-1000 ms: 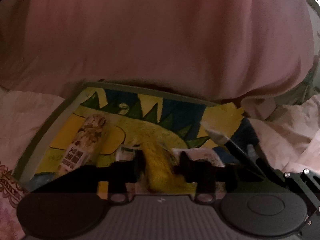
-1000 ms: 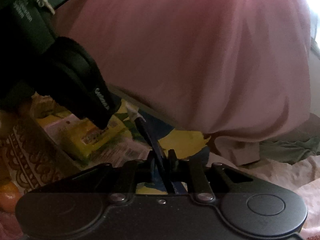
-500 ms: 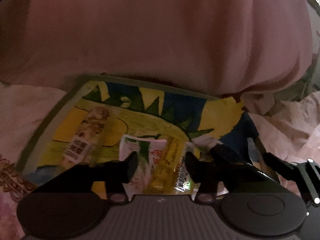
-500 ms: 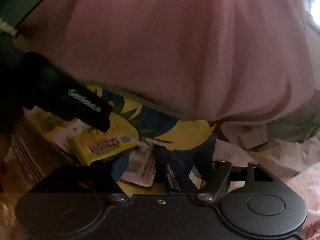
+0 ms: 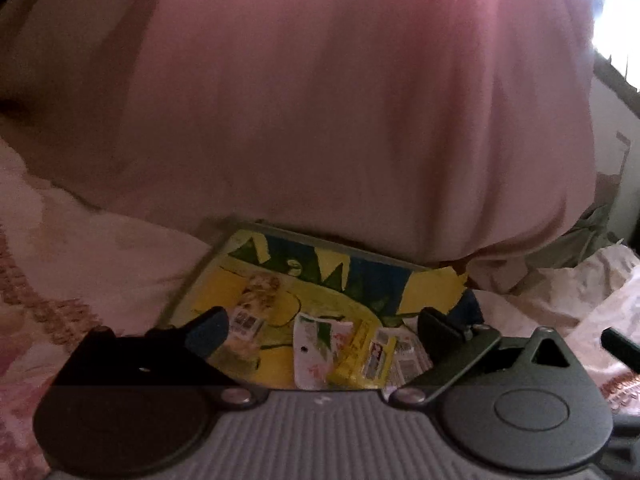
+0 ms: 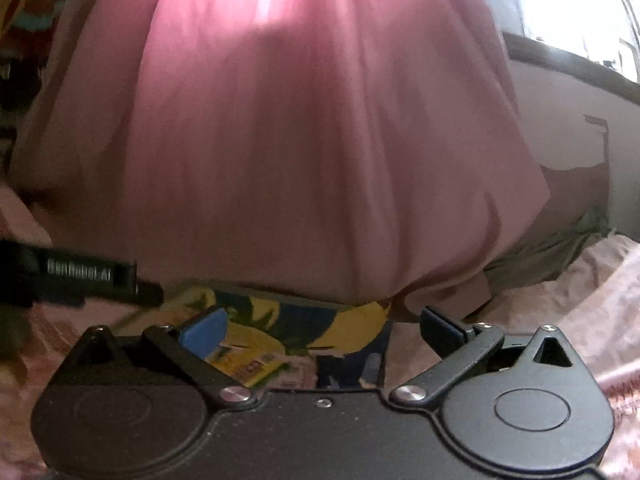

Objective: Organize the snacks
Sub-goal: 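Withdraw both tools back over the remaining snacks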

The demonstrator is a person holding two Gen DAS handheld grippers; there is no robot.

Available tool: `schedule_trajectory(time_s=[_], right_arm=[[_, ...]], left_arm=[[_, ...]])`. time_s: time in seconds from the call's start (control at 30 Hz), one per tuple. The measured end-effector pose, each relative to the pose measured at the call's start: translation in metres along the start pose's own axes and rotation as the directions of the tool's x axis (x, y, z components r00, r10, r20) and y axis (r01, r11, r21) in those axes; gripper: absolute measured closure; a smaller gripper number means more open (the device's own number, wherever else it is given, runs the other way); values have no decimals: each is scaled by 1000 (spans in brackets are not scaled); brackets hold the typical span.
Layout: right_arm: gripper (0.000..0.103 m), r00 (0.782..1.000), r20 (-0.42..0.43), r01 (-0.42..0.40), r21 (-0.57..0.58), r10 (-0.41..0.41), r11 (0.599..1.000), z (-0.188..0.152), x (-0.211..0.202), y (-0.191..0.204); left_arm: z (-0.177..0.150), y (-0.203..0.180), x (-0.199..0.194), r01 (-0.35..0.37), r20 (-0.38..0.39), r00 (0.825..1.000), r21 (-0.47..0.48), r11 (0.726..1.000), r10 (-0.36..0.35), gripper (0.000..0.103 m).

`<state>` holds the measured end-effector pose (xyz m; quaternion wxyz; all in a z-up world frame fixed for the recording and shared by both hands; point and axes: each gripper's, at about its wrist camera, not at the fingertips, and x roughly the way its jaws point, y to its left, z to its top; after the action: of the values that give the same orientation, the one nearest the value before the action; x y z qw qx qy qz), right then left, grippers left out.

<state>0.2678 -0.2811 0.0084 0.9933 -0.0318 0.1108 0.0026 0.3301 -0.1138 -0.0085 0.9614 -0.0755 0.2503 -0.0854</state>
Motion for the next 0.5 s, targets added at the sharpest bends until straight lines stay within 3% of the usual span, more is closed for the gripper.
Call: schedule_trajectory(time_s=[0.33,0.5], right_arm=[[1,998,50,27,-33,-25,999,-2,-94,5],[1,998,29,51,-14,-50,999,-13,-136,2]], left_arm=[[-32,-3,-97,2,66,998,37,999,-4,0],[-53,0,-139,-14,84,996,29,999,12,0]])
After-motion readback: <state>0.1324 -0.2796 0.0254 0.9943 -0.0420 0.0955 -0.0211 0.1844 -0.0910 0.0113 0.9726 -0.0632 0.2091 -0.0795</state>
